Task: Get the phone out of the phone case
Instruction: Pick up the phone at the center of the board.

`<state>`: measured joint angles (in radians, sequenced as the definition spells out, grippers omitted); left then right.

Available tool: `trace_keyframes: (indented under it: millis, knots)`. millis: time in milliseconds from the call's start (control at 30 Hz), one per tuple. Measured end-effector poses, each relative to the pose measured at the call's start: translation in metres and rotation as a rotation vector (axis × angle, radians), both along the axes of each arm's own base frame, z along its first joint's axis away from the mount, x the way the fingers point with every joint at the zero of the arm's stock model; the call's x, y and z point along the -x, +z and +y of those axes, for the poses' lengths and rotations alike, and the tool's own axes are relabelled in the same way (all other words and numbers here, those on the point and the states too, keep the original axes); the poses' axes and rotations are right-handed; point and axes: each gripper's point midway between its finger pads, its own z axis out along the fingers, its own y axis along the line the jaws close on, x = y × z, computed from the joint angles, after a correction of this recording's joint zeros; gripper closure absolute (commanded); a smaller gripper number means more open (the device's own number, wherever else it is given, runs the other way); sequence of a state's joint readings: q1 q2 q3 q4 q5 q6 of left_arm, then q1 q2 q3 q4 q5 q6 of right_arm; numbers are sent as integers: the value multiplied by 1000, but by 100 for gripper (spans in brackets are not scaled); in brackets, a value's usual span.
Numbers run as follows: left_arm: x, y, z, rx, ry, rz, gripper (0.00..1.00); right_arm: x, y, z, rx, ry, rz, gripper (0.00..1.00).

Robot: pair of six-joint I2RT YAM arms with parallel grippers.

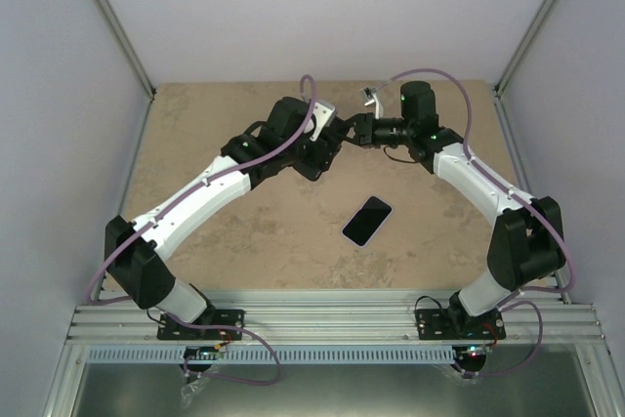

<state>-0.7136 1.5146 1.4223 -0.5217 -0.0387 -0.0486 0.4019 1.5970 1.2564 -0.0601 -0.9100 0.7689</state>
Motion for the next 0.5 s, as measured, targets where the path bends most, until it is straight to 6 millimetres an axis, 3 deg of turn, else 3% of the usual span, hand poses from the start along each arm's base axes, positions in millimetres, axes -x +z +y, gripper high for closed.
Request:
trace_keyframes:
  millis: [100,200,433,500]
  knots:
    - [-1,-1,2,-20,9,-13,44,-1,-2,0,-3,-20,35,99]
    - [-1,-3,1,-28,7,-12,37,-1,-4,0,-4,-23,43,99]
    - [1,-3,-1,-32,-14,-12,1,1,-4,-3,-14,-31,42,100]
    - [3,-2,-3,-25,-33,-9,1,5,-4,-4,-20,-16,37,100]
